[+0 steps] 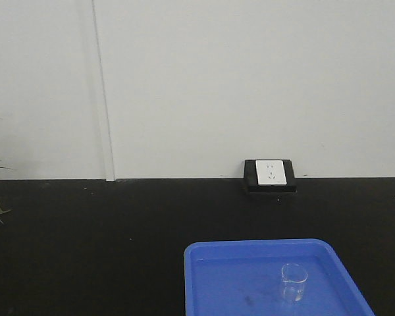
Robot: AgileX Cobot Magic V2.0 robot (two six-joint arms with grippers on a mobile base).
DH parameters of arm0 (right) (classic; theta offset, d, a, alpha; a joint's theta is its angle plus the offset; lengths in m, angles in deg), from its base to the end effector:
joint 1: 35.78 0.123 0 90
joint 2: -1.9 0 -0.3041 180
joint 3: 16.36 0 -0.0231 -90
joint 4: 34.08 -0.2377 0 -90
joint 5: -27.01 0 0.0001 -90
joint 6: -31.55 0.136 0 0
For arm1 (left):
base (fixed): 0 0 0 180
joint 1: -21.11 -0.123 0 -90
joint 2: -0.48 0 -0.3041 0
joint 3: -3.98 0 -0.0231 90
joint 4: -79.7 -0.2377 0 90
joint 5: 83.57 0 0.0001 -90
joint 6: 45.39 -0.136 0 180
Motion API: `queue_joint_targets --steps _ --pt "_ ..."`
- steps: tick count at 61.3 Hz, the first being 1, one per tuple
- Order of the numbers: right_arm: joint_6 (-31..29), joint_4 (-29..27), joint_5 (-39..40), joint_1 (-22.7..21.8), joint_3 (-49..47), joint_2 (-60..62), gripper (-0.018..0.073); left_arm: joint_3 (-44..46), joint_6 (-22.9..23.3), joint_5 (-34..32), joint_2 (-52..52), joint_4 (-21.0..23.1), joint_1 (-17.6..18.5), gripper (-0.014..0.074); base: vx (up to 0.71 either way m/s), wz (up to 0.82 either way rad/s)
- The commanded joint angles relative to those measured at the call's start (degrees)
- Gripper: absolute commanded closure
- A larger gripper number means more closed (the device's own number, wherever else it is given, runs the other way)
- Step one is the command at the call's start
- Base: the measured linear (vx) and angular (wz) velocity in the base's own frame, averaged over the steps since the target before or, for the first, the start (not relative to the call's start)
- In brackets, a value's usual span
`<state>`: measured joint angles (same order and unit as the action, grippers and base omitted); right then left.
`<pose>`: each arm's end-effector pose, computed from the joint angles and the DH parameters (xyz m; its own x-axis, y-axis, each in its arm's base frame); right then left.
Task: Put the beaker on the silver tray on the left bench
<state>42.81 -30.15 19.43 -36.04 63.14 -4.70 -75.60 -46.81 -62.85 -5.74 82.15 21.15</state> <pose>0.0692 -0.0016 0.1884 -0.0616 0.1285 -0.9898 0.0216 0.9916 0.1273 0.0634 -0.0021 0.1577 -0.2843 -0.0150 -0.9586 0.0109 0.9998 -0.0189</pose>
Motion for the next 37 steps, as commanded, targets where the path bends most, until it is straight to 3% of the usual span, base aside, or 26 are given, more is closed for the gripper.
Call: queue_joint_targets --steps 1,27,32,37 --pt "-0.7 0.4 10.3 -0.3 0.3 0.6 0.0571 -1.1 0.0 -4.5 0.4 0.5 0.2 0.0595 0.0 0.0" --pt "-0.7 0.4 35.5 -0.3 -0.1 0.6 0.0571 -1.1 0.0 -4.5 0.4 0.5 0.2 0.0595 0.0 0.0" --pt "-0.7 0.4 34.1 -0.3 -1.7 0.5 0.0571 -1.1 0.0 -4.5 0.4 0.5 0.2 0.0595 0.0 0.0" --pt "-0.7 0.4 26.2 -0.3 -6.0 -0.7 0.0571 -1.1 0.0 -4.5 0.4 0.5 0.2 0.0595 0.0 0.0"
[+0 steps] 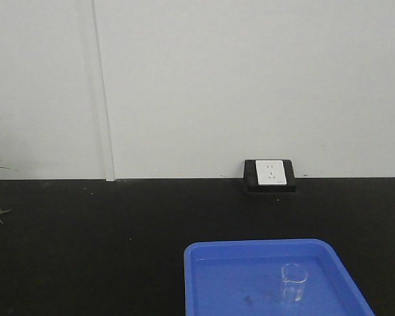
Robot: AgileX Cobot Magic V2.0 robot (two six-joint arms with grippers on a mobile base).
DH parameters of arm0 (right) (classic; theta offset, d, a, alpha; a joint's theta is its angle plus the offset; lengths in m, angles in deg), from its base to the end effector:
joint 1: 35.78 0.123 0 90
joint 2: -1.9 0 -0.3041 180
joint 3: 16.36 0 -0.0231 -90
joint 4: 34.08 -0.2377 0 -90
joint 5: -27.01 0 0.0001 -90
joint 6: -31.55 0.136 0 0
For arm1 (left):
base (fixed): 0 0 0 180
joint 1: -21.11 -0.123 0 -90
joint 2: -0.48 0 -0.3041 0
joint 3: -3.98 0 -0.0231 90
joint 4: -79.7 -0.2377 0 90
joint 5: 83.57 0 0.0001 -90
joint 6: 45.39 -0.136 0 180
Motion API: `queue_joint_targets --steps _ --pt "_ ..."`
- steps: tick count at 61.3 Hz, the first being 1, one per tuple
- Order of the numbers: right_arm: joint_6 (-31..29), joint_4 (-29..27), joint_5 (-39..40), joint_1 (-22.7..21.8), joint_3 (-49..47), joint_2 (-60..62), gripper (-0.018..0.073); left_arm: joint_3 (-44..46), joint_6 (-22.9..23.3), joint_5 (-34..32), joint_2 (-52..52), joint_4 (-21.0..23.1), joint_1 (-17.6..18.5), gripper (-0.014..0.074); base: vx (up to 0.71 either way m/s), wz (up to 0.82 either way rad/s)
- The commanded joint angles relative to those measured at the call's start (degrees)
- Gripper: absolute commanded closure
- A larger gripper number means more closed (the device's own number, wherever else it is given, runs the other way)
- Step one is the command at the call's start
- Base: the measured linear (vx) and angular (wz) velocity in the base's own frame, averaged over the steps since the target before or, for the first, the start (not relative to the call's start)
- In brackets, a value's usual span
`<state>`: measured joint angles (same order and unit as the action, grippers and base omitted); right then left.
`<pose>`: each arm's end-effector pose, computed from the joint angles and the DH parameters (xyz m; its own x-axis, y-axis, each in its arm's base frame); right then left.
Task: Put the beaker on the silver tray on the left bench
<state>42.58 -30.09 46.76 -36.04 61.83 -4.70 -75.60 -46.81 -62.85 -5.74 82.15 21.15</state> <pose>0.0559 0.0029 0.2597 0.4158 0.1247 -0.9009 -0.0700 0.9920 0.1050 0.0634 -0.0021 0.1577 -0.2843 -0.0150 -0.9586 0.0109 0.9998 -0.0189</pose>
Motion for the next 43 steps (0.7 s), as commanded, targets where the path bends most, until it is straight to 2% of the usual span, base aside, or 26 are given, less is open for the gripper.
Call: queue_joint_targets --steps 1,7,10,29,36,43 --pt "-0.5 0.3 -3.6 -0.3 -6.0 -1.3 0.0571 -1.1 0.0 -4.5 0.4 0.5 0.2 0.0595 0.0 0.0" --pt "-0.5 0.4 -11.6 -0.3 -11.0 -5.0 0.0571 -1.1 0.0 -4.5 0.4 0.5 0.2 0.0595 0.0 0.0" --pt "-0.5 0.4 -13.1 -0.3 -12.9 -7.4 0.0569 -1.1 0.0 -4.5 0.4 0.5 0.2 0.0595 0.0 -0.01" --pt "-0.5 0.3 -13.6 -0.3 -14.4 -19.3 0.0548 -1.1 0.0 -4.5 0.4 0.5 0.2 0.0595 0.0 0.0" --pt "-0.5 0.3 -14.5 -0.3 -14.4 -23.8 0.05 -1.1 0.0 -4.5 0.4 0.5 0.2 0.0595 0.0 0.0" --pt "-0.5 0.3 -14.4 -0.3 -14.4 -29.1 0.0407 -1.1 0.0 -4.5 0.4 0.5 0.2 0.0595 0.0 0.0"
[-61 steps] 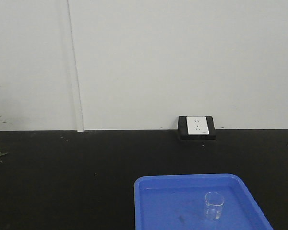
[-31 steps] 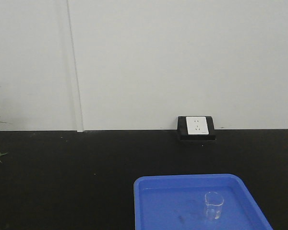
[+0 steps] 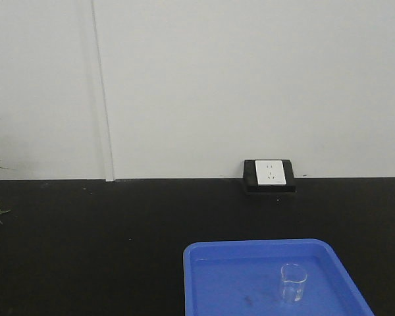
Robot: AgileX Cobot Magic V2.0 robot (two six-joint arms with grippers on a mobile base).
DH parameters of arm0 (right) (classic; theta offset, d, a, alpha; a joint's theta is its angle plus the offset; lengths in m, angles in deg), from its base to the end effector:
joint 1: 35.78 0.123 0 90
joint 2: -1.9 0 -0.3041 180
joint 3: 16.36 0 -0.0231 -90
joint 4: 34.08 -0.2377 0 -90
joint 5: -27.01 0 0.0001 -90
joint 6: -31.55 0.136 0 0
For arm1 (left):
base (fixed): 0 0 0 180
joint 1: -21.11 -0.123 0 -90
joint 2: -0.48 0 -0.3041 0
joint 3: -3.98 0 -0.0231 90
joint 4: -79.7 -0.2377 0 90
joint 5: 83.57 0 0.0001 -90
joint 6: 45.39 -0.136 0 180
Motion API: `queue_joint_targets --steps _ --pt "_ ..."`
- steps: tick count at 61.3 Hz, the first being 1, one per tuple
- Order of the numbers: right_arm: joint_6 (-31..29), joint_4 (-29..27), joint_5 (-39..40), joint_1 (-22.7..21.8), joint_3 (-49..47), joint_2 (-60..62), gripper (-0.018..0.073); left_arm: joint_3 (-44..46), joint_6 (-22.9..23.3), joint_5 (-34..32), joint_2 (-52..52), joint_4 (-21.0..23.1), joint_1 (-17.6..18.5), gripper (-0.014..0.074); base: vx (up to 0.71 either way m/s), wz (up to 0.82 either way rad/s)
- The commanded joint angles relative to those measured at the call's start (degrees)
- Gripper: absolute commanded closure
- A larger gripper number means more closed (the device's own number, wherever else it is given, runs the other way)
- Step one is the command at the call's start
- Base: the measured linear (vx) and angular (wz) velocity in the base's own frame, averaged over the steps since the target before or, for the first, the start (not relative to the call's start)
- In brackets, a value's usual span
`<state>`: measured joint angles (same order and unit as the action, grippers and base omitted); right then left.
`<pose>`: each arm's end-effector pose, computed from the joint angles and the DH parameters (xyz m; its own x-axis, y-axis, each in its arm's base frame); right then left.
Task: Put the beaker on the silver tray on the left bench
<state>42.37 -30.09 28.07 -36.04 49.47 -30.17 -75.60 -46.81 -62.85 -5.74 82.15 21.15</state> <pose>0.1159 -0.0004 0.2584 -0.1179 0.1195 -0.9858 0.0174 0.9928 0.1182 0.0634 -0.0021 0.1577 -0.2843 -0.0150 -0.9586 0.0109 0.9998 -0.0189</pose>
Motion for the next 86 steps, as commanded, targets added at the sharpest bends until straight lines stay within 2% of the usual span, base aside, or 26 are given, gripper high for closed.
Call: queue_joint_targets --steps 1,12,21,25,31,37,58,72,86 --pt "-0.3 0.3 4.3 -0.3 -2.0 -4.3 0.0392 -1.1 0.0 -4.5 0.4 0.5 0.2 0.0595 0.0 0.0" --pt "-0.3 0.3 9.9 -0.3 -2.0 -13.0 0.0197 -1.1 0.0 -4.5 0.4 0.5 0.2 0.0595 0.0 0.0" --pt "-0.4 1.2 21.8 -0.3 -2.0 -20.9 0.01 -1.1 0.0 -4.5 0.4 0.5 0.2 0.0595 0.0 0.0" --pt "-1.1 4.7 26.9 -0.3 -2.0 -25.3 0.0088 -1.1 0.0 -4.5 0.4 0.5 0.2 0.0595 0.0 0.0" --pt "-1.4 14.8 34.9 -0.3 -2.1 -33.2 0.0081 -1.1 0.0 -4.5 0.4 0.5 0.2 0.0595 0.0 0.0" --pt "-0.9 19.1 39.7 -0.3 -3.7 -42.0 0.0072 -1.1 0.0 -4.5 0.4 0.5 0.2 0.0595 0.0 0.0" --pt "-0.7 21.0 42.1 0.1 -18.8 -69.0 -0.0044 -1.1 0.0 -4.5 0.4 0.5 0.2 0.0595 0.0 0.0" --pt "-0.4 21.1 43.3 4.1 -26.4 -79.6 -0.0041 -1.1 0.0 -4.5 0.4 0.5 0.2 0.0595 0.0 0.0" --pt "-0.4 20.6 43.3 4.7 -33.7 -86.9 -0.0034 -1.1 0.0 -4.5 0.4 0.5 0.2 0.0595 0.0 0.0"
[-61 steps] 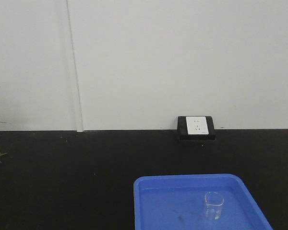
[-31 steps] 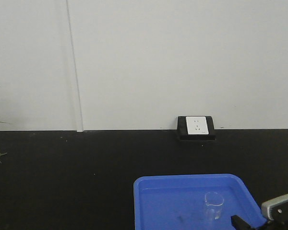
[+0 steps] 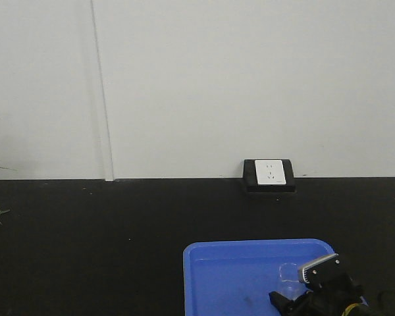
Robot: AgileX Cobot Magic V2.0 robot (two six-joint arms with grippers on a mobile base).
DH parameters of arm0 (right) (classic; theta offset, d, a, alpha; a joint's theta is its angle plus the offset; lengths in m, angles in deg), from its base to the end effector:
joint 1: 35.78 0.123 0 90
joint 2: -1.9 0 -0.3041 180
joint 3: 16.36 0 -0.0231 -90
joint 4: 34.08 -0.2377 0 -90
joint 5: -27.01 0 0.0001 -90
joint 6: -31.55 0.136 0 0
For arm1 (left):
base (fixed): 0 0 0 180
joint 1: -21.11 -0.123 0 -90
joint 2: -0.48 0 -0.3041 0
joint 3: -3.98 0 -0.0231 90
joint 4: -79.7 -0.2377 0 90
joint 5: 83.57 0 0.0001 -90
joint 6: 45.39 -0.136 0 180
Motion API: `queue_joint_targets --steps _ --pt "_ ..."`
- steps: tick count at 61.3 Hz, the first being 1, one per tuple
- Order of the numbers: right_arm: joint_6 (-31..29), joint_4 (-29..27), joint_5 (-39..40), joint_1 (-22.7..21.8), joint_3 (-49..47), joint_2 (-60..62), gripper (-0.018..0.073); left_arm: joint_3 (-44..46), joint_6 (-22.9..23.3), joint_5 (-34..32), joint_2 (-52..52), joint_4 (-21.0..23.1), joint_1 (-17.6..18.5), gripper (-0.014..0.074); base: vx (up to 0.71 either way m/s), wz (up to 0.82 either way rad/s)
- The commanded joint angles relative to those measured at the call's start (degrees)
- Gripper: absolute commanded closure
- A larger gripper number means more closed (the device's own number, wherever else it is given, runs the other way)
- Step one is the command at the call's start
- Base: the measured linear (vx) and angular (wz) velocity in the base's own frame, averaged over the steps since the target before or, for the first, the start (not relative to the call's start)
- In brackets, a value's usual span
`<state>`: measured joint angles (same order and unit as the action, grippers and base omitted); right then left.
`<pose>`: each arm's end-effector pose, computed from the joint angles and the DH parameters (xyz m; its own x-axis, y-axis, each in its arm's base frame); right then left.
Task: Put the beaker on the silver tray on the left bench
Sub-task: 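Lower the right gripper around the clear beaker in the blue tray, then close the right gripper on the beaker and lift it up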
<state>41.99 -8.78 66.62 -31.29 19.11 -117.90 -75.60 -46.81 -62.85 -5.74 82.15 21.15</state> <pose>0.3825 0.0672 0.1182 -0.4163 -0.1931 -0.8885 -0.3887 0.9212 -0.0181 0.0634 -0.0021 0.1577 -0.2843 -0.0150 -0.9586 0.0109 0.9998 -0.0189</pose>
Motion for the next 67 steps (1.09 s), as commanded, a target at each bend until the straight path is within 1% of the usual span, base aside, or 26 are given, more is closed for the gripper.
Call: queue_joint_targets --steps 1,25,30,36,44,49,54,67 --pt "-0.1 -0.7 4.7 0.0 -4.0 0.3 -0.0034 -1.1 0.0 -4.5 0.4 0.5 0.2 0.0595 0.0 0.0" --pt "0.4 -0.6 4.7 0.0 -14.2 -7.8 -0.0034 -1.1 0.0 -4.5 0.4 0.5 0.2 0.0595 0.0 0.0" --pt "0.4 -0.5 4.4 0.0 -14.5 -8.4 -0.0028 -1.1 0.0 -4.5 0.4 0.5 0.2 0.0595 0.0 0.0" --pt "0.4 -0.4 2.3 0.0 -14.4 -8.4 -0.0014 -1.1 0.0 -4.5 0.4 0.5 0.2 0.0595 0.0 0.0" --pt "0.4 -0.4 2.0 0.0 -14.4 -8.4 0.0021 -1.1 0.0 -4.5 0.4 0.5 0.2 0.0595 0.0 0.0" --pt "0.4 -0.4 2.2 0.0 -14.4 -8.4 0.0062 -1.1 0.0 -4.5 0.4 0.5 0.2 0.0595 0.0 0.0" --pt "1.0 -0.4 2.1 0.0 -14.4 -8.3 0.0123 -1.1 0.0 -4.5 0.4 0.5 0.2 0.0595 0.0 0.0" --pt "6.9 0.0 -1.0 0.0 -14.4 -4.5 0.0347 -1.1 0.0 -4.5 0.4 0.5 0.2 0.0595 0.0 0.0"
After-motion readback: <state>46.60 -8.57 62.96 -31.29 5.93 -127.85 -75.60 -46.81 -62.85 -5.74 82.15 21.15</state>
